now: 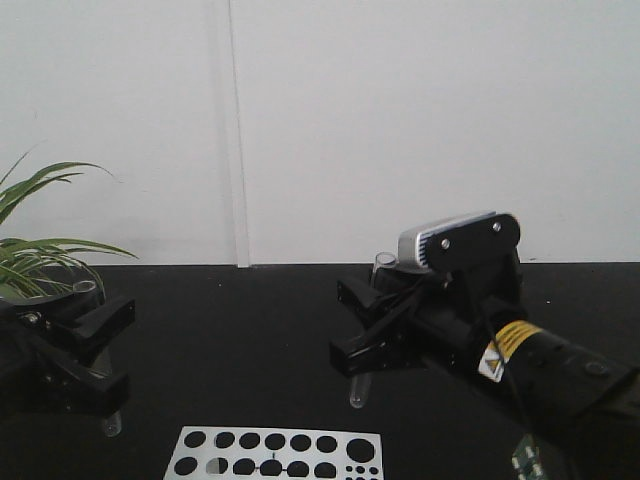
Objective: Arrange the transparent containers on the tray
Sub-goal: 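Lift the test tube out of the rack with the right gripper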
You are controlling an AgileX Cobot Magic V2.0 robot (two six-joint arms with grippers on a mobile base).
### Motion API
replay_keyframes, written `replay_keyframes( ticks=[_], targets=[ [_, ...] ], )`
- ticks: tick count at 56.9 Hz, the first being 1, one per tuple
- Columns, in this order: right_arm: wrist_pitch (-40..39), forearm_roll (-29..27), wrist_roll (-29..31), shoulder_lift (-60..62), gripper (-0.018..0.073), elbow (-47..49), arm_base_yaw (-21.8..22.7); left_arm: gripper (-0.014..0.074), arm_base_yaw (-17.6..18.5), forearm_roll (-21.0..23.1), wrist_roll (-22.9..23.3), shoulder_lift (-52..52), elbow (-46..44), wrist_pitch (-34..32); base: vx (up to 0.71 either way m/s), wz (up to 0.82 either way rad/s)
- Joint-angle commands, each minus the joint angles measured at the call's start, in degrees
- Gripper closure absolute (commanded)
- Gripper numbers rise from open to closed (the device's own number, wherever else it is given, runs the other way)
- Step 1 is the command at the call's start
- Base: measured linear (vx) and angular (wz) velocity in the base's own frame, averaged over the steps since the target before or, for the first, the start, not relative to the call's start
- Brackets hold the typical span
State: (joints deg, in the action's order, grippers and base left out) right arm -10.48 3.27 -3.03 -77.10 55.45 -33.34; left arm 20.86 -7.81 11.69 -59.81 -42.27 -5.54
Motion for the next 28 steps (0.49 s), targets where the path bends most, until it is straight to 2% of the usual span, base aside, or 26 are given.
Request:
replay_keyframes(
  ticks=[1,6,14,20,28],
  targets=[
    [0.58,0.00,2.29,4.97,0.0572,3.71,0.25,0.0472,0.32,0.36,0.11,1.26,-1.97,-5.74,0.00,0.00],
    [3.95,-0.13,2.29,8.82,0.0572,3.78,0.25,0.0472,0.32,0.36,0.00,1.45,-1.97,-6.68,0.00,0.00],
    [13.13,0.43,3.82,16.45,0.0572,3.73,0.25,0.0472,0.11,0.36,-3.06,5.25,-2.01,-6.85,0.00,0.00],
    [14.23,2.11,4.38,23.37,0.0572,1.50,0.96,0.0472,0.11,0.41,-2.81,10.76,-2.01,-1.03,0.00,0.00],
    [16.28,1.73,0.51,32.79,0.0572,-5.70,6.62,0.0472,0.11,0.41,-2.81,18.64,-2.01,6.87,0.00,0.00]
  ],
)
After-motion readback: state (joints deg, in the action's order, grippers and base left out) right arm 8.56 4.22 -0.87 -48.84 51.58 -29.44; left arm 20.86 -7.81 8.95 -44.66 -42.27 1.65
